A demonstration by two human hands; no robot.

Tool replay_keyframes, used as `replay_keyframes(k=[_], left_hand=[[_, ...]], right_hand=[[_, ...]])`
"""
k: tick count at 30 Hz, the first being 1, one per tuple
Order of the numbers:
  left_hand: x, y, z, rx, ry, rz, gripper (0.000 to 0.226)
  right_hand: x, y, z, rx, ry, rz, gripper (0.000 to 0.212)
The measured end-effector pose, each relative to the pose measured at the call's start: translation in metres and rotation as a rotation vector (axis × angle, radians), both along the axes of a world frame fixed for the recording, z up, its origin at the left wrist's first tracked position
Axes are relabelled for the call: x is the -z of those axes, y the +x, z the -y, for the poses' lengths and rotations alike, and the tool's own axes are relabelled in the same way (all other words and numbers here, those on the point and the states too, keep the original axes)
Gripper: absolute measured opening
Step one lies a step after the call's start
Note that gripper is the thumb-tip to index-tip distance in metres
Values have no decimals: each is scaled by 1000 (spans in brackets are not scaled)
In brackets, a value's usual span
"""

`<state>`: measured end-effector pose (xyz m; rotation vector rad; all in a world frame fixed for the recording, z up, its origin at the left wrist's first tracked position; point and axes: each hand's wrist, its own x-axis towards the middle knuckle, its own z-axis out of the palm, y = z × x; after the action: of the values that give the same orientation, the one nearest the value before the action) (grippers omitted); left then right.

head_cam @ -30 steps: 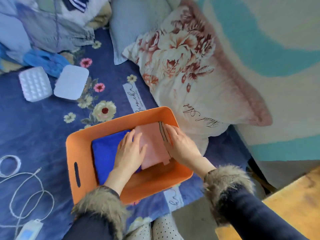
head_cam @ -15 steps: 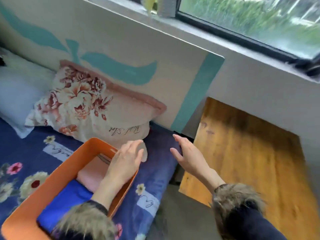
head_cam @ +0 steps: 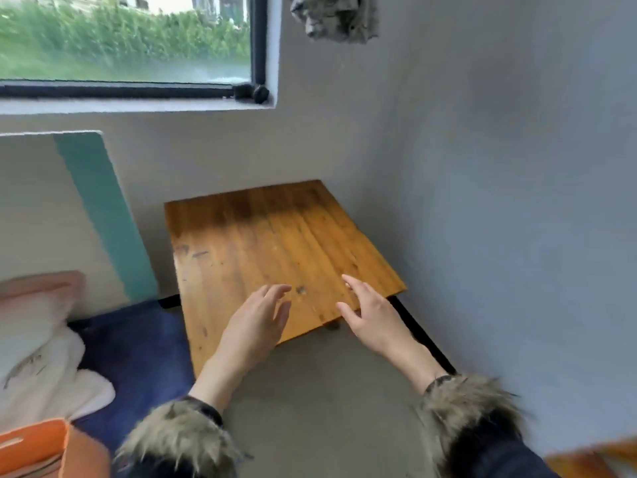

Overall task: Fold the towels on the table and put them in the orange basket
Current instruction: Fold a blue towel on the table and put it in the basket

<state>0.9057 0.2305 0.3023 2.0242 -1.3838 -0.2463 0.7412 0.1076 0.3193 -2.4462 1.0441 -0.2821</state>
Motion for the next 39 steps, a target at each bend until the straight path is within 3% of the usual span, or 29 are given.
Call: replay_keyframes(k=[8,16,24,34,39], left_hand=[[-21,-255,80,466,-53,35,33],[-16,-509,89,968,-25,14,32],[6,-701,94,1374,6,94,31],[47,-931,119,1755,207,288,37],[68,-1025,100,1884,275,296,34]], right_hand=[[-14,-289,-21,507,-45,48,52],[-11,-539,-112,1009,-18,65,50],[13,-700,-180,1402,65,121,51],[53,-873,-208,1747,229,182,51],[66,-937,-241,1918,274,237,50]])
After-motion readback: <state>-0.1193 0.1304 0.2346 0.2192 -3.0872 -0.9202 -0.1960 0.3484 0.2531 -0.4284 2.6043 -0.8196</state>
